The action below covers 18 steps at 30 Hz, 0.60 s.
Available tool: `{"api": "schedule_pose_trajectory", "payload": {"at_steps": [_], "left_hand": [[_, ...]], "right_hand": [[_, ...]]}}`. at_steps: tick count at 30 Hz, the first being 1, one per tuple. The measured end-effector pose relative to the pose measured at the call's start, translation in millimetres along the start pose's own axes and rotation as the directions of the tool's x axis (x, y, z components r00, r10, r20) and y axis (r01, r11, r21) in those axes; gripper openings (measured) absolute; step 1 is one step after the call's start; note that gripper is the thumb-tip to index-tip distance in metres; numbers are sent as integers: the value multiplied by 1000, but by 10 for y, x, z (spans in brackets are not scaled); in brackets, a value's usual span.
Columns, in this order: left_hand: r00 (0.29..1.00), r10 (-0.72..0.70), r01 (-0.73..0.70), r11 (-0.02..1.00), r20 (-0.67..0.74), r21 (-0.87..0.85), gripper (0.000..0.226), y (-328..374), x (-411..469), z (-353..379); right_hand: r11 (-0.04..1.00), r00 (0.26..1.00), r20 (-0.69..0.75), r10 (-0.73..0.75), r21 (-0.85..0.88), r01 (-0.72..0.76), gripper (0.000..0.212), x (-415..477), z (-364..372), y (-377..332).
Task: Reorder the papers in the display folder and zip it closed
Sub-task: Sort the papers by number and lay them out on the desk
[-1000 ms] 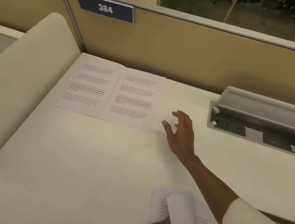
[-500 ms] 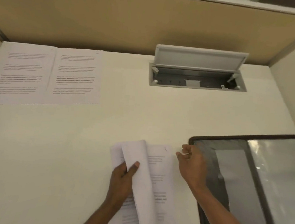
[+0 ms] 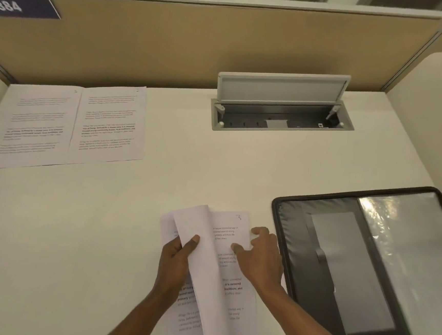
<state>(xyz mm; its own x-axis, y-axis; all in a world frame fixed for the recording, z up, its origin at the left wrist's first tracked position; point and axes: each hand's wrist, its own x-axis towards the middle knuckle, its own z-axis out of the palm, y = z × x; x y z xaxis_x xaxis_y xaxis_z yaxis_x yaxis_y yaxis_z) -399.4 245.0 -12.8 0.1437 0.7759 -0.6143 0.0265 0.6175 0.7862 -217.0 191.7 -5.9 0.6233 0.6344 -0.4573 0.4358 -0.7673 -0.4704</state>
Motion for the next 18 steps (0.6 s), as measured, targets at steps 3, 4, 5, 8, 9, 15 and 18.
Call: {"api": "schedule_pose_trajectory", "payload": {"at_steps": [3, 4, 5, 8, 9, 15, 18], "left_hand": [[1000, -4, 3, 1000, -16, -17, 20, 13, -20, 5], [1000, -3, 3, 1000, -21, -19, 20, 19, -25, 10], [1000, -3, 3, 1000, -24, -15, 20, 25, -32, 13], [999, 4, -4, 1000, -32, 1, 19, 34, -62, 21], [999, 12, -11, 1000, -35, 17, 19, 35, -74, 24], [995, 58, -54, 997, -75, 61, 19, 33, -127, -25], [995, 77, -74, 996, -62, 57, 19, 58, -148, -58]], "right_hand": [[1000, 1000, 12, 15, 6, -15, 60, -22, -8, 21], [1000, 1000, 22, 17, 4, -17, 55, -31, -13, 34], [1000, 999, 38, 20, -3, -20, 49, -38, -12, 56], [1000, 996, 83, 22, -2, -22, 32, -90, 4, 148], [1000, 996, 86, 15, 1, -16, 31, -115, 12, 184], [999, 997, 71, -18, 33, 16, 23, -183, -1, 441], [996, 993, -98, -69, 48, 74, 17, -55, -137, 448]]}}
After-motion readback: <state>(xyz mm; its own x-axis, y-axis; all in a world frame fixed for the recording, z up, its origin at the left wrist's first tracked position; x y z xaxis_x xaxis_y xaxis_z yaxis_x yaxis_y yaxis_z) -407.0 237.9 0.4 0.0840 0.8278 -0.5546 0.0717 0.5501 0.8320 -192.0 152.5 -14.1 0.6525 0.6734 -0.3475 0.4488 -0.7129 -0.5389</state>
